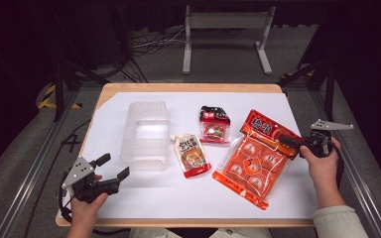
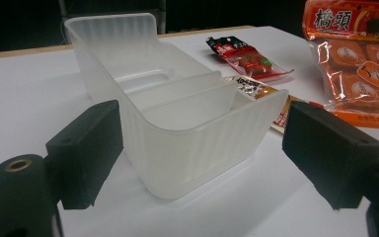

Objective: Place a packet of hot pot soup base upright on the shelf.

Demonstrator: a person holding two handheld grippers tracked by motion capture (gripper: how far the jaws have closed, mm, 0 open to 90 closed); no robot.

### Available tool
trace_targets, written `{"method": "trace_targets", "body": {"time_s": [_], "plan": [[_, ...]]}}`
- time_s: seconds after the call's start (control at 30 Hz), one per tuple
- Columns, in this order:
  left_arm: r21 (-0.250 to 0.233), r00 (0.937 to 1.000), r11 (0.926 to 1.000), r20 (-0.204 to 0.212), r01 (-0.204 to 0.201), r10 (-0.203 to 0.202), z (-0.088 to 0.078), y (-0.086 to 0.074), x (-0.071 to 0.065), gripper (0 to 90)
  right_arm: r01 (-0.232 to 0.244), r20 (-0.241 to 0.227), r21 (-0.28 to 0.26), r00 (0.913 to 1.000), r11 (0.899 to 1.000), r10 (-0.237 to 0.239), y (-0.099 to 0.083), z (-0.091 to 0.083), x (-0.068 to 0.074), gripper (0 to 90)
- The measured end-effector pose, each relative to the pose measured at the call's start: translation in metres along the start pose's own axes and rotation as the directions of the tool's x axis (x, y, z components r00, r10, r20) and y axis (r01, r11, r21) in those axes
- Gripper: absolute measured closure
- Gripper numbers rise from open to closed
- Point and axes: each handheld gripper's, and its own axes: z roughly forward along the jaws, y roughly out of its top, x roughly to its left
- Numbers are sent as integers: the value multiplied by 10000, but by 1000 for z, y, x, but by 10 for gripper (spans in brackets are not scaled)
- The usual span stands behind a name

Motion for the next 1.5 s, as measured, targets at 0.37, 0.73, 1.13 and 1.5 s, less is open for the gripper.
{"method": "trace_targets", "body": {"time_s": [0.37, 0.73, 1.13, 1.5], "plan": [[2, 10000, 10000, -80, 26, -26, -1, 0, 0, 165, 587, -357, -416, 9976, 9974, -602, 22, -21, 26, 900], [15, 10000, 10000, -73, 40, -40, -1, 0, 0, 165, 996, -1403, -741, 9841, 9923, -1092, 46, -39, 57, 900], [18, 9999, 10000, -101, 51, -50, -1, 0, 0, 165, 1428, -3003, -1193, 9381, 9825, -1728, 68, -58, 96, 900], [12, 9999, 10000, -112, 66, -66, -2, 0, 0, 165, 1517, -2576, -1303, 9491, 9798, -1812, 90, -60, 89, 900]]}}
